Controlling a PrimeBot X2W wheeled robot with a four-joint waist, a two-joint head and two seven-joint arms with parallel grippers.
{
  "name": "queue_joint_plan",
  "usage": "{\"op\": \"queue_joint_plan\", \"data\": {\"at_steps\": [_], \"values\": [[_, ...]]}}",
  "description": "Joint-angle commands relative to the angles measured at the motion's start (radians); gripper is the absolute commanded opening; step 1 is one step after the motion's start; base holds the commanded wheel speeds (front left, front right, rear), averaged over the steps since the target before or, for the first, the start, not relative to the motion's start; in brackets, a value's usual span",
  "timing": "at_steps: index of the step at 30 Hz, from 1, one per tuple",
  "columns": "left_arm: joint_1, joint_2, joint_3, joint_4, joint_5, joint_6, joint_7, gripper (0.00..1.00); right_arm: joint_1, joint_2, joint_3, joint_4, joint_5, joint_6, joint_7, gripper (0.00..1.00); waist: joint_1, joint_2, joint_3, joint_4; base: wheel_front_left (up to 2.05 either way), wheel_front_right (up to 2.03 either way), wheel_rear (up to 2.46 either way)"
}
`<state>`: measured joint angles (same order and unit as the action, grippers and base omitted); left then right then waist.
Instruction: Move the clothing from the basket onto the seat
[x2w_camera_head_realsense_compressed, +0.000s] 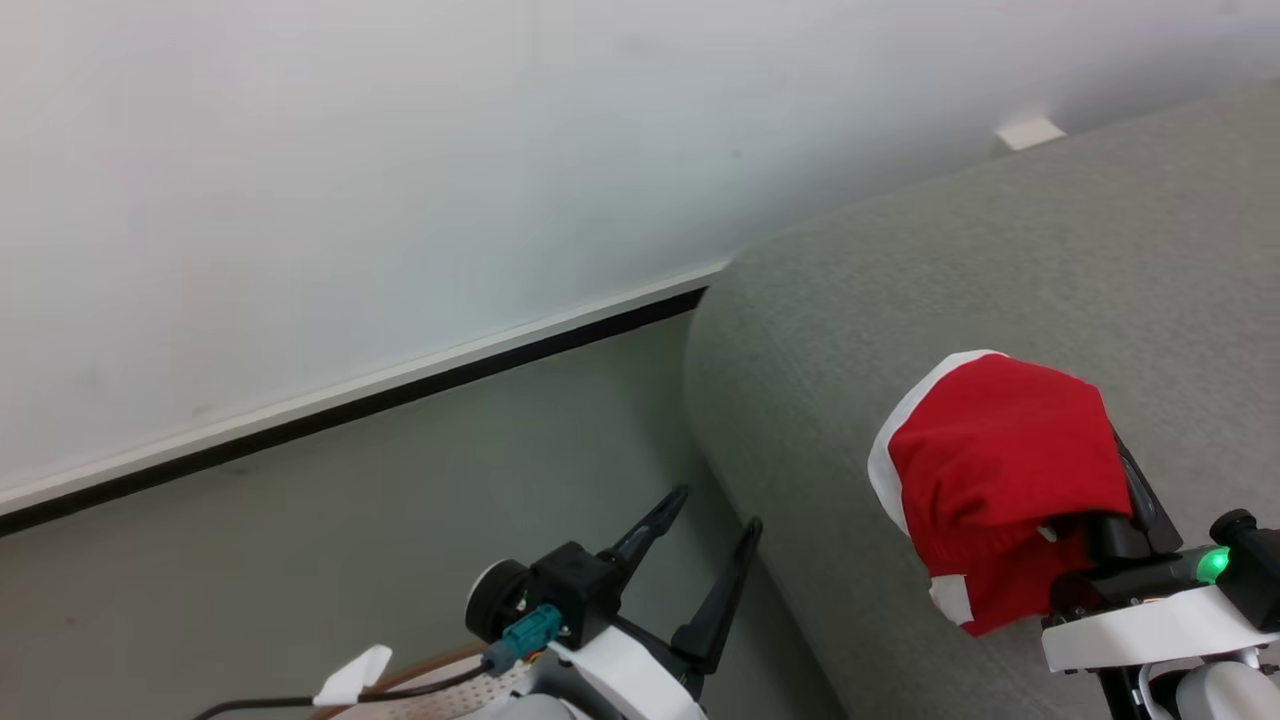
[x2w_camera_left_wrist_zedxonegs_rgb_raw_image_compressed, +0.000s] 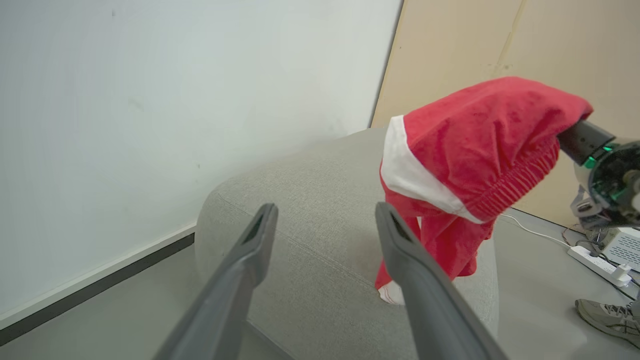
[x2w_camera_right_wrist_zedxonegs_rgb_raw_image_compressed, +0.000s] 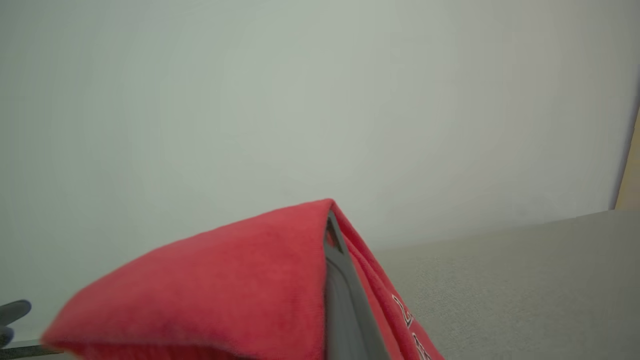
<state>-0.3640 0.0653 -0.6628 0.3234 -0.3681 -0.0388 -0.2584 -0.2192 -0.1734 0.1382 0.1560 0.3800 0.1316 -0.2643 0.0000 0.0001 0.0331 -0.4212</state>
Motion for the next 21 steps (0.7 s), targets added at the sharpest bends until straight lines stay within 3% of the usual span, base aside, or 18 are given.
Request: {"op": "queue_joint_plan", "data": {"at_steps": [1,11,17,21], "values": [[0.001,0.001,-0.001,0.008,0.020,-0.001,-0.006,1.00,0.011,-0.005,-0.005,-0.011,0.007,-0.002,0.000,0.00,0.0000,-0.0001,0.010,-0.054,0.00,0.00,0.00],[-0.016,-0.003,0.019,0.008,0.046,-0.006,-0.006,1.00,-0.023,-0.016,-0.025,0.002,0.041,-0.002,0.000,0.00,0.0000,-0.0001,0.050,-0.079,0.00,0.00,0.00],[-0.040,-0.001,0.015,0.004,0.082,-0.008,-0.006,1.00,-0.078,-0.029,-0.065,0.036,0.038,-0.002,0.000,0.00,0.0000,-0.0001,0.108,-0.034,0.00,0.00,0.00],[-0.067,0.008,0.005,0.003,0.100,-0.014,-0.006,1.00,-0.159,-0.078,-0.086,0.085,0.020,-0.002,0.000,0.00,0.0000,-0.0001,0.170,0.006,0.00,0.00,0.00]]}}
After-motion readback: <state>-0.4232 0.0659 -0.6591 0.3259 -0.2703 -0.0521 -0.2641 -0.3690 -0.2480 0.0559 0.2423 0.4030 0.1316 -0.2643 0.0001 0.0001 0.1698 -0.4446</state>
